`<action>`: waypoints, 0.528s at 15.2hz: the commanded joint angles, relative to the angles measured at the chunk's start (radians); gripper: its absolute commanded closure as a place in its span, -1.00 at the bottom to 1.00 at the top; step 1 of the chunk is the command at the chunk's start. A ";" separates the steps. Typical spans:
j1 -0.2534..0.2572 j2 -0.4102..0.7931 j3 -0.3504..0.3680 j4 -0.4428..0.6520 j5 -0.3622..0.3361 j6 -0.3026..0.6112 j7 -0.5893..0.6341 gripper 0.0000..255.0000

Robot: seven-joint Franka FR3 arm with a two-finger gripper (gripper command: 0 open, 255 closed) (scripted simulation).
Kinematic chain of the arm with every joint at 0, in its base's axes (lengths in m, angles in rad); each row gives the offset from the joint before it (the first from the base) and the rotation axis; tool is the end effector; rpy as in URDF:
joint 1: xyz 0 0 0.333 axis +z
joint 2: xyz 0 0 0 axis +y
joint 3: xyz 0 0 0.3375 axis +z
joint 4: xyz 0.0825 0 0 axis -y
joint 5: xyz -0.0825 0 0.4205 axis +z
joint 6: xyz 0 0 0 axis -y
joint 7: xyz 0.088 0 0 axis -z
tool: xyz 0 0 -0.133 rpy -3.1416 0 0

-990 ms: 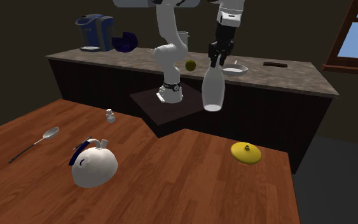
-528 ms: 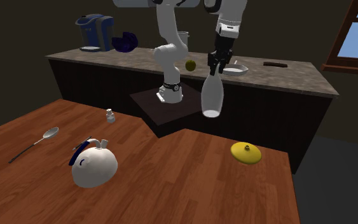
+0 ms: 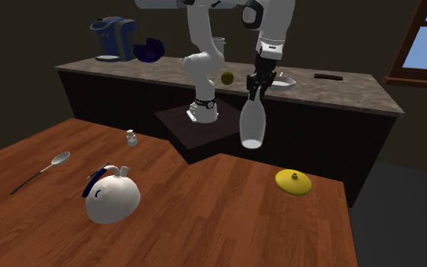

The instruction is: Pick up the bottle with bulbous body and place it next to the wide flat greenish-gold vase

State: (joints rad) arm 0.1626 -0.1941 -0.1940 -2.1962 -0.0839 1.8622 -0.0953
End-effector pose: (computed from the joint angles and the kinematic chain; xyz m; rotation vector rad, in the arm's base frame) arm 0.5009 -0.0263 0.4334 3.0971 0.1550 -0.2253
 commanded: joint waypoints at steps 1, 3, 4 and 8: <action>0.000 0.007 -0.001 -0.021 0.000 0.029 0.001 1.00; -0.001 0.016 -0.002 -0.040 0.001 0.056 0.001 1.00; -0.001 0.020 -0.003 -0.049 0.001 0.070 0.001 1.00; -0.001 0.042 -0.005 -0.083 0.003 0.125 0.000 1.00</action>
State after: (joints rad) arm 0.1620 -0.1581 -0.1980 -2.2698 -0.0815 1.9716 -0.0941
